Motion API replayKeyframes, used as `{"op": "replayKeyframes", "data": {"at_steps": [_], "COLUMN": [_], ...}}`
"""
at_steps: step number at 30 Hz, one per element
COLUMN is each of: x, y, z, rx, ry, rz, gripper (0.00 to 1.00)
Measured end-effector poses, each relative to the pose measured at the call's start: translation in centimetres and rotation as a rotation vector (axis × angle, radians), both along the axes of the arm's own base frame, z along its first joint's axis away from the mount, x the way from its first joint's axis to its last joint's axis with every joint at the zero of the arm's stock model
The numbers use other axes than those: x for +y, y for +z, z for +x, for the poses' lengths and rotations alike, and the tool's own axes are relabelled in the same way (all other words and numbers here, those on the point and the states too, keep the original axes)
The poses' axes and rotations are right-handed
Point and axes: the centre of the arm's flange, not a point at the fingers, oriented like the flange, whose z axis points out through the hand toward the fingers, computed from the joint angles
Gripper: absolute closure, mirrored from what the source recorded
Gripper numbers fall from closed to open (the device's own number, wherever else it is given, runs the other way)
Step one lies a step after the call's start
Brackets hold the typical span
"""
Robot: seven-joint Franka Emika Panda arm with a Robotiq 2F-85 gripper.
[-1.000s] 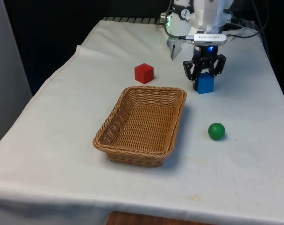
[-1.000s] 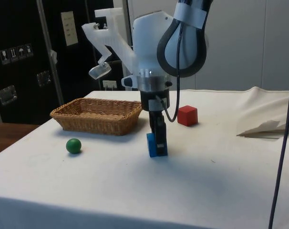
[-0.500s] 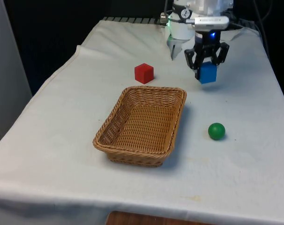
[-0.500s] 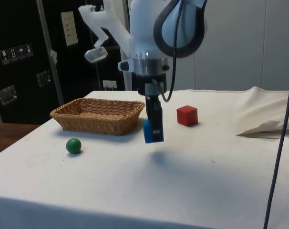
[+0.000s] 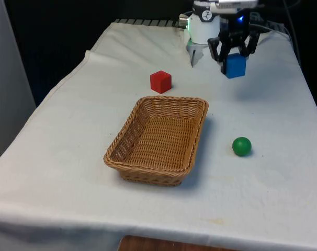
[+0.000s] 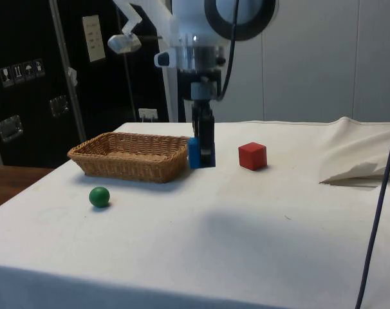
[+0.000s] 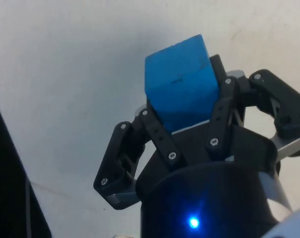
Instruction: Place all non-red objects into the basket.
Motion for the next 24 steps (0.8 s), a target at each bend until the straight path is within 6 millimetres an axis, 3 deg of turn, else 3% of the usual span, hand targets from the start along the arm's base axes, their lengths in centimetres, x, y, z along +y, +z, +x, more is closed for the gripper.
{"op": "replayKeyframes", "data": {"at_steps": [9,24], "x": [0.0,-0.7], "y": [2.4,5.6], "z": [0.7,4.7], "rx": [-0.02,-0.051], "ry": [-0.018,-0.034], "rz": [0.008,0.004], "gripper": [1.0,1.0]}}
